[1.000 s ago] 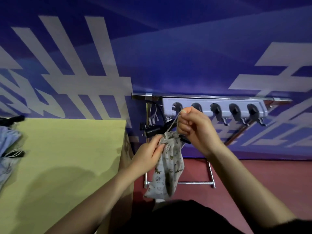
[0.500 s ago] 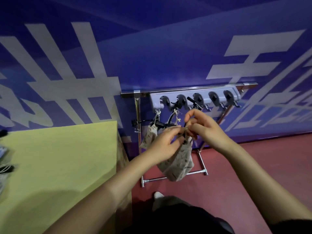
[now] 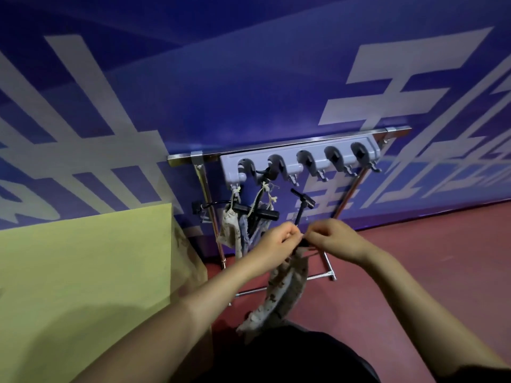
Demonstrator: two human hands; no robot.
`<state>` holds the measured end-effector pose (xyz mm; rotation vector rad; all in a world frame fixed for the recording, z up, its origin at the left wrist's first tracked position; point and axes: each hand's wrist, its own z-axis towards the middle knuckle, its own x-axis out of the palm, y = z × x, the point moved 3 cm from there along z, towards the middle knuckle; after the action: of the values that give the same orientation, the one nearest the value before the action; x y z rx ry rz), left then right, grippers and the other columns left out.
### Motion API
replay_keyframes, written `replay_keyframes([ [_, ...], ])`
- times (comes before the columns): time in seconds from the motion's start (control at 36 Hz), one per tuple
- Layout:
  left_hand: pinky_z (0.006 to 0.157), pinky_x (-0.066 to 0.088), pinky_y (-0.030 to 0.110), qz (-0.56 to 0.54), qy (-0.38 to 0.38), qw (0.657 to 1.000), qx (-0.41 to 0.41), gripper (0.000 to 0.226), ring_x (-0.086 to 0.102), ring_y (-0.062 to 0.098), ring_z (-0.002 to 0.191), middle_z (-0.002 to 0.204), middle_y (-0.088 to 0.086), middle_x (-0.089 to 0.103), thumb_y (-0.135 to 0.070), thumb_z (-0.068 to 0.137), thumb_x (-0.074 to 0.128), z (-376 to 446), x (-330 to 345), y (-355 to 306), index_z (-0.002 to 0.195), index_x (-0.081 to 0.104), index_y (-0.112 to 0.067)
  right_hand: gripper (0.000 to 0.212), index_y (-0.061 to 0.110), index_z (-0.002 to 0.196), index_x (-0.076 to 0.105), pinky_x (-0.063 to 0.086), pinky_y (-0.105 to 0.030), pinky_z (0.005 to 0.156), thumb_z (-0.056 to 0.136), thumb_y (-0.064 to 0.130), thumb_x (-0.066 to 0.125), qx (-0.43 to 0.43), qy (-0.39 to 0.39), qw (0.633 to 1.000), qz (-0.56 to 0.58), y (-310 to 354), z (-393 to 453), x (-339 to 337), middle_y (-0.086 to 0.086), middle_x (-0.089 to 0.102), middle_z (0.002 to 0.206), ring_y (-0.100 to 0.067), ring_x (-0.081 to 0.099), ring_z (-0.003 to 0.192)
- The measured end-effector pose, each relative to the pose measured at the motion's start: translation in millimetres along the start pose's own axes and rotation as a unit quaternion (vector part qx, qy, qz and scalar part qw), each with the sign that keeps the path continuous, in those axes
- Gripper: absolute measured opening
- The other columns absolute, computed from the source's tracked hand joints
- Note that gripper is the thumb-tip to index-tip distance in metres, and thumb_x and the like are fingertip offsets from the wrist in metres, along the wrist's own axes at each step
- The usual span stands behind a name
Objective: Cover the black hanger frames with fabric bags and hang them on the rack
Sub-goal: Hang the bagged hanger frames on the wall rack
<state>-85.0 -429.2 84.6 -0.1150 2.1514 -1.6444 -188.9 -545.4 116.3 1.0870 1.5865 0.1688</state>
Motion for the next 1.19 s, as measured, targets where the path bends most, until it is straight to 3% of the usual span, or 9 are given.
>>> replay_keyframes([
  [0.08, 0.061, 0.033, 0.032, -0.092, -0.042, 0.993, -0.053, 0.025, 0.039, 0.010, 0.053, 0.053, -0.012, 0.043, -0.017, 0.098, 0.047, 20, 5, 13, 0.073, 0.049, -0.022, 0.037, 0.018, 0.059, 0.053, 0.031, -0.026, 0.060, 0.095, 0.024, 0.059, 0.020, 0.042, 0.991, 0.124, -22, 20, -7, 0.008, 0.047, 0.057, -0.008, 0.042, 0.059],
  [0.22, 0.067, 0.041, 0.027, -0.073, -0.069, 0.994, -0.052, 0.026, 0.050, 0.010, 0.060, 0.061, -0.003, 0.050, -0.012, 0.101, 0.042, 49, 18, 11, 0.076, 0.048, -0.019, 0.034, 0.006, 0.062, 0.055, 0.039, -0.011, 0.063, 0.096, 0.005, 0.051, 0.009, -0.001, 0.943, 0.332, -41, 46, -10, 0.009, 0.058, 0.055, 0.001, 0.055, 0.060],
  [0.31, 0.069, 0.040, 0.025, -0.061, -0.076, 0.993, -0.069, 0.027, 0.053, 0.011, 0.066, 0.067, -0.003, 0.055, -0.014, 0.100, 0.042, 67, 20, 14, 0.075, 0.049, -0.018, 0.036, 0.011, 0.061, 0.061, 0.045, -0.018, 0.067, 0.095, 0.003, 0.051, 0.015, -0.032, 0.923, 0.382, -55, 61, -8, -0.007, 0.064, 0.066, -0.011, 0.060, 0.066],
  [0.47, 0.069, 0.034, 0.031, 0.026, -0.053, 0.990, -0.126, 0.018, 0.054, 0.024, 0.079, 0.080, 0.015, 0.058, -0.018, 0.099, 0.046, 83, 28, 30, 0.081, 0.052, -0.016, 0.027, 0.005, 0.069, 0.062, 0.045, -0.025, 0.071, 0.095, 0.007, 0.053, 0.019, -0.047, 0.927, 0.372, -71, 90, 4, -0.004, 0.064, 0.066, -0.009, 0.059, 0.064],
  [0.58, 0.062, 0.034, 0.029, 0.001, -0.115, 0.985, -0.126, 0.027, 0.045, 0.012, 0.062, 0.066, -0.002, 0.050, -0.014, 0.097, 0.049, 87, 18, 32, 0.072, 0.047, -0.021, 0.025, 0.007, 0.074, 0.063, 0.045, -0.036, 0.074, 0.095, 0.017, 0.056, -0.008, -0.059, 0.943, 0.327, -67, 107, 5, -0.001, 0.066, 0.068, -0.017, 0.058, 0.071],
  [0.72, 0.059, 0.034, 0.029, 0.016, -0.202, 0.975, -0.092, 0.016, 0.046, 0.009, 0.059, 0.064, -0.004, 0.050, -0.012, 0.097, 0.050, 102, 2, 23, 0.082, 0.055, -0.010, 0.026, 0.004, 0.074, 0.057, 0.039, -0.023, 0.060, 0.095, 0.018, 0.060, -0.034, -0.107, 0.947, 0.300, -56, 124, -6, -0.003, 0.051, 0.063, -0.008, 0.047, 0.059],
  [0.81, 0.069, 0.044, 0.035, 0.017, -0.236, 0.966, -0.099, 0.019, 0.062, 0.022, 0.074, 0.079, 0.008, 0.064, -0.016, 0.098, 0.048, 111, -4, 25, 0.079, 0.053, -0.017, 0.027, 0.014, 0.069, 0.055, 0.036, -0.031, 0.059, 0.094, 0.021, 0.062, -0.040, -0.119, 0.954, 0.271, -55, 132, -8, -0.003, 0.046, 0.061, -0.012, 0.042, 0.059],
  [1.0, 0.062, 0.036, 0.035, 0.058, -0.229, 0.970, -0.054, 0.018, 0.047, 0.015, 0.061, 0.065, -0.003, 0.048, -0.019, 0.099, 0.048, 117, -9, 19, 0.082, 0.051, -0.013, 0.027, 0.023, 0.068, 0.057, 0.039, -0.032, 0.056, 0.094, 0.024, 0.061, -0.069, -0.194, 0.947, 0.246, -57, 127, -2, -0.001, 0.054, 0.059, -0.008, 0.046, 0.055],
  [1.19, 0.061, 0.037, 0.032, 0.066, -0.202, 0.975, -0.059, 0.017, 0.048, 0.012, 0.062, 0.070, -0.004, 0.053, -0.020, 0.100, 0.047, 123, -10, 18, 0.086, 0.054, -0.013, 0.027, 0.028, 0.069, 0.056, 0.038, -0.022, 0.055, 0.094, 0.022, 0.061, -0.062, -0.226, 0.933, 0.274, -53, 130, -4, 0.013, 0.053, 0.056, -0.002, 0.044, 0.052],
])
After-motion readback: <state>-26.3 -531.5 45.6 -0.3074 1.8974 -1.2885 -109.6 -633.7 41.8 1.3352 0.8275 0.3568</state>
